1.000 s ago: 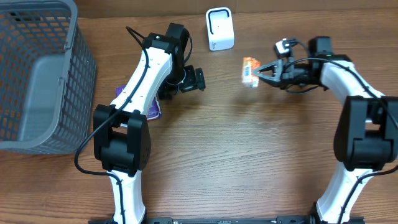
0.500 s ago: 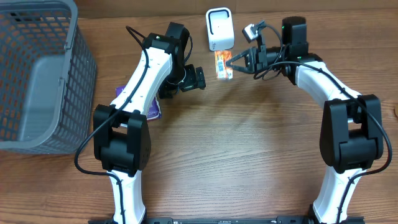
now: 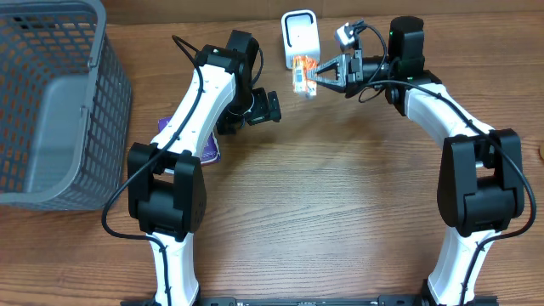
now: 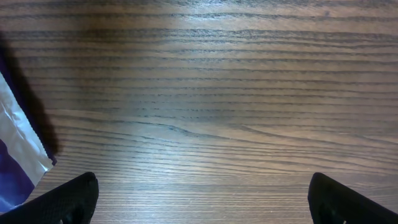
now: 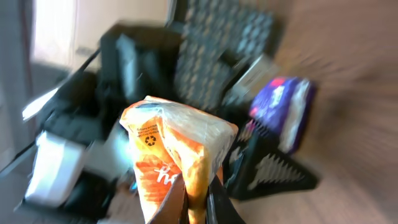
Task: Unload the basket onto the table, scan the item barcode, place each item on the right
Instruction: 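Hold the orange box up to the white scanner with the right gripper, then carry the orange box off to the right with the right gripper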
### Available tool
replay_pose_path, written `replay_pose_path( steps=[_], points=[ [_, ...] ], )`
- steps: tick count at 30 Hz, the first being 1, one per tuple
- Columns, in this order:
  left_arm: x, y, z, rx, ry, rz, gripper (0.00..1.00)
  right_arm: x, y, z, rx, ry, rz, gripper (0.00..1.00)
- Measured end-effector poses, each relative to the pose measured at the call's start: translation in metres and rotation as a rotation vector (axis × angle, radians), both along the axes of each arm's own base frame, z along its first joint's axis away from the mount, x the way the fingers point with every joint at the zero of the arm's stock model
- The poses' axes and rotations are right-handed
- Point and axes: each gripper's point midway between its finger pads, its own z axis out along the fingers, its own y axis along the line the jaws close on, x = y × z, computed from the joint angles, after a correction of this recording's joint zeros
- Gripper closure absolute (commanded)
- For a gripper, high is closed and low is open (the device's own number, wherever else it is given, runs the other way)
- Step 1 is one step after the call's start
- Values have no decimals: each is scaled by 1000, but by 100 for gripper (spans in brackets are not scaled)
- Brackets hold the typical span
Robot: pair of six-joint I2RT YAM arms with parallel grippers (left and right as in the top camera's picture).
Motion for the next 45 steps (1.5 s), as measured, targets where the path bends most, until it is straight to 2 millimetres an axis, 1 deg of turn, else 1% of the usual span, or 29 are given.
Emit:
replay_pose_path(
  steps=[3, 7, 9, 11, 13, 14, 15, 17, 18, 19, 21, 25, 26, 28, 29, 30, 31, 33, 34, 36, 38, 41, 43, 45],
  points=[
    [0, 0, 0, 0, 0, 0, 0, 22, -3, -9, -54, -5, -128, 96],
    [0, 0, 0, 0, 0, 0, 0, 53, -14, -20, -150, -25, -307, 96],
    [0, 0, 0, 0, 0, 0, 0, 68, -23, -25, -244, -18, -390, 96],
    [0, 0, 0, 0, 0, 0, 0, 87, -39, -28, -401, -39, -503, 96],
    [0, 0, 0, 0, 0, 0, 0, 106, -58, -21, -563, -134, -618, 96],
    [0, 0, 0, 0, 0, 0, 0, 116, -68, -15, -641, -205, -673, 96],
    [0, 0, 0, 0, 0, 0, 0, 129, -78, -4, -743, -312, -741, 96],
    [0, 0, 0, 0, 0, 0, 0, 141, -85, 10, -860, -454, -808, 96],
    [0, 0, 0, 0, 0, 0, 0, 147, -84, 19, -940, -560, -835, 96],
    [0, 0, 0, 0, 0, 0, 0, 149, -83, 25, -988, -627, -846, 96],
    [0, 0, 0, 0, 0, 0, 0, 150, -70, 34, -1079, -769, -832, 96],
    [0, 0, 0, 0, 0, 0, 0, 155, -39, 45, -1238, -1069, -752, 96],
    [0, 0, 0, 0, 0, 0, 0, 157, -35, 44, -1279, -1129, -734, 96],
    [0, 0, 0, 0, 0, 0, 0, 165, -27, 35, -1368, -1242, -690, 96],
    [0, 0, 0, 0, 0, 0, 0, 168, -25, 27, -1412, -1283, -664, 96],
    [0, 0, 0, 0, 0, 0, 0, 173, -25, 14, -1461, -1318, -629, 96],
    [0, 0, 0, 0, 0, 0, 0, 175, -25, 5, -1489, -1330, -606, 96],
    [0, 0, 0, 0, 0, 0, 0, 179, -26, -20, -1547, -1345, -532, 96],
    [0, 0, 0, 0, 0, 0, 0, 180, -27, -30, -1564, -1348, -504, 96],
    [0, 0, 0, 0, 0, 0, 0, 181, -27, -43, -1587, -1357, -462, 96],
    [0, 0, 0, 0, 0, 0, 0, 181, -26, -45, -1586, -1361, -447, 96],
    [0, 0, 0, 0, 0, 0, 0, 182, -24, -41, -1561, -1360, -477, 96],
    [0, 0, 0, 0, 0, 0, 0, 181, -24, -43, -1548, -1335, -492, 96],
    [0, 0, 0, 0, 0, 0, 0, 182, -29, -42, -1544, -1287, -548, 96]
  ],
)
